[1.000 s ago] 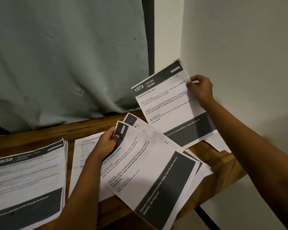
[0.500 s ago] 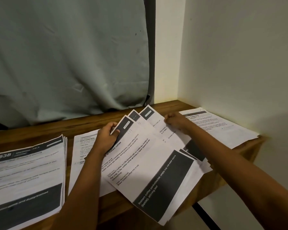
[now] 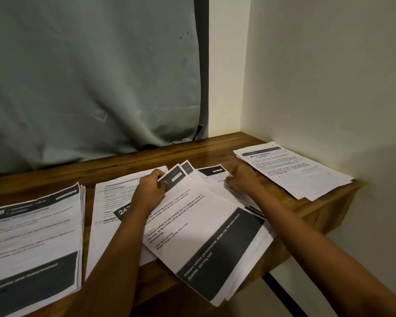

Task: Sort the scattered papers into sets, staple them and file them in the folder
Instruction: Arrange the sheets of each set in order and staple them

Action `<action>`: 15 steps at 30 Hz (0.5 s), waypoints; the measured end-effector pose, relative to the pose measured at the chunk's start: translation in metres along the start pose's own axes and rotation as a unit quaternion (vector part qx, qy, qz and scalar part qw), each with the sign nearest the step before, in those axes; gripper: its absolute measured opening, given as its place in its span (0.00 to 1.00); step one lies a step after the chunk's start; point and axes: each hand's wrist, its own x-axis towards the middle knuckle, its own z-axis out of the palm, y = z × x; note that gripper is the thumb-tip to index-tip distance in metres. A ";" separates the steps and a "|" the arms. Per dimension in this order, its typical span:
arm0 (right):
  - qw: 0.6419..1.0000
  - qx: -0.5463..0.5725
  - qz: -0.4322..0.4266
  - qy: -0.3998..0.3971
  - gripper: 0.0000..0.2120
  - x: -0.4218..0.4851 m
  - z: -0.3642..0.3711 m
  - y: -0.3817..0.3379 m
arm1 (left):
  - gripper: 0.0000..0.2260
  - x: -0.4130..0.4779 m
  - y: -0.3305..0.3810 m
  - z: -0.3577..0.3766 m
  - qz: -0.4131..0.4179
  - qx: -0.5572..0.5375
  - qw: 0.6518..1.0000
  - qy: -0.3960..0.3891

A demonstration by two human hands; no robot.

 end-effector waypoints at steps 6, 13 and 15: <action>0.997 -0.066 0.043 -0.021 0.21 -0.003 -0.013 -0.004 | 0.16 0.002 0.002 0.005 0.024 0.012 1.000 0.015; 0.996 0.012 0.083 -0.032 0.22 0.009 -0.013 0.002 | 0.15 -0.001 0.004 0.005 0.014 -0.025 0.999 0.034; 0.994 0.075 0.085 -0.004 0.17 0.011 -0.014 0.005 | 0.10 -0.003 0.004 0.005 0.007 -0.061 0.997 0.050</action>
